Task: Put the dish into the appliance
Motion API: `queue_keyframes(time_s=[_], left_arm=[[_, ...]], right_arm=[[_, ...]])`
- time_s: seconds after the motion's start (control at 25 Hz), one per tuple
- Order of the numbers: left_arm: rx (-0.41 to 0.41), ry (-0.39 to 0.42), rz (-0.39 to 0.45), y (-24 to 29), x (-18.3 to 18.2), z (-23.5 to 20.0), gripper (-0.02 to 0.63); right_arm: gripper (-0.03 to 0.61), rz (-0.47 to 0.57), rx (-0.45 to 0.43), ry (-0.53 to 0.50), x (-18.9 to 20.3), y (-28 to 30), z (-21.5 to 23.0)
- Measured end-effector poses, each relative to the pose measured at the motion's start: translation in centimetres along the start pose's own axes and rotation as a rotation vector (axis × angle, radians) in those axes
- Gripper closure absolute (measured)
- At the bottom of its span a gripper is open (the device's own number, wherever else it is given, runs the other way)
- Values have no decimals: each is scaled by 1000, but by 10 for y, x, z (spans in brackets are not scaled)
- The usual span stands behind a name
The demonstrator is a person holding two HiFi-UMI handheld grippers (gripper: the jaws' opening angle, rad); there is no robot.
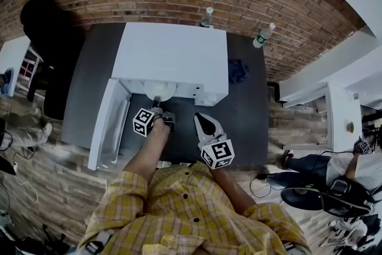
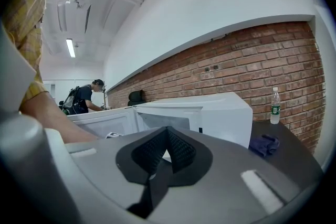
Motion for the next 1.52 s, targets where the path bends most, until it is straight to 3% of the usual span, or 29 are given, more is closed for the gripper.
queue_keyframes(time_s=[0.28, 0.48, 0.64, 0.96, 1.44, 1.52], left_arm=[[-23, -6, 5, 11, -1, 2, 593], [-88, -49, 3, 16, -4, -9, 461], [-111, -69, -8, 21, -3, -16, 413], [-119, -95, -15, 23, -1, -15, 403], [-31, -77, -63, -8, 2, 8, 405], [-9, -72, -73, -15, 3, 13, 436]], right_arm=[[581, -5, 0, -5, 0, 3, 3], [581, -13, 4, -6, 1, 4, 5], [580, -18, 14, -1, 3, 4, 8], [580, -23, 20, 2, 3, 4, 10], [580, -17, 4, 11, 4, 5, 0], [580, -16, 3, 11, 4, 4, -2]])
Point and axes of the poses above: the fingertips, and each gripper's own axes: y forward along the fingers, z to its right, x out of its underside, the point moved 1 cm from there along -y, backward along the fingers, and after that the axes turned 5 degrees about -z, right-handed, at the moved point
